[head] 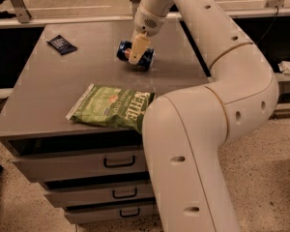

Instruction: Knock pepsi can over

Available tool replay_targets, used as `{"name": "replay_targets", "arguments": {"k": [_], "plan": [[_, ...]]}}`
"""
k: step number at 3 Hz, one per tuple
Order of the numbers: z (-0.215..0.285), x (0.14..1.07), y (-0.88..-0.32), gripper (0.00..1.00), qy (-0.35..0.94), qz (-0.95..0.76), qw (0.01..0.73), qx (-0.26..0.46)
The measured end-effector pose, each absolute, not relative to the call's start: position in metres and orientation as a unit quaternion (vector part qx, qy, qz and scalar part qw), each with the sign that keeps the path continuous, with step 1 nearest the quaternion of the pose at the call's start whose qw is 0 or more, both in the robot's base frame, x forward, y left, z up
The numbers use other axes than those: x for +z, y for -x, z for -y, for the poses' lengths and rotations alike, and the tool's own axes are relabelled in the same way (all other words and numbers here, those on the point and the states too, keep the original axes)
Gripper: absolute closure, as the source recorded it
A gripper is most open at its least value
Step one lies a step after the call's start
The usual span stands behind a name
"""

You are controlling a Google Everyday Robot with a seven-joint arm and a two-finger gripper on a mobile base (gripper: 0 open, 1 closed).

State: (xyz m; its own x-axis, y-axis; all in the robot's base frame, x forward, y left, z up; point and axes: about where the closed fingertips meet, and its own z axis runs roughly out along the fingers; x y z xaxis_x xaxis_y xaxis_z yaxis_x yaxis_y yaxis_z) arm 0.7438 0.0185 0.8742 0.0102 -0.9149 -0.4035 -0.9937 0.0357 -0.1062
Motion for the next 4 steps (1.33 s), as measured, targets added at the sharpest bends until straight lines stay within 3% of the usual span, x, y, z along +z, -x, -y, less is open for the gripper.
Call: {"name": "replay_targets", "arguments": {"k": [1,4], "plan": [[-0.017,0.873,-0.742,0.0,0.681,-0.698,0.187,0.117],[-0.002,0.871,-0.741,0.0,0.661,-0.71,0.196,0.142]]}}
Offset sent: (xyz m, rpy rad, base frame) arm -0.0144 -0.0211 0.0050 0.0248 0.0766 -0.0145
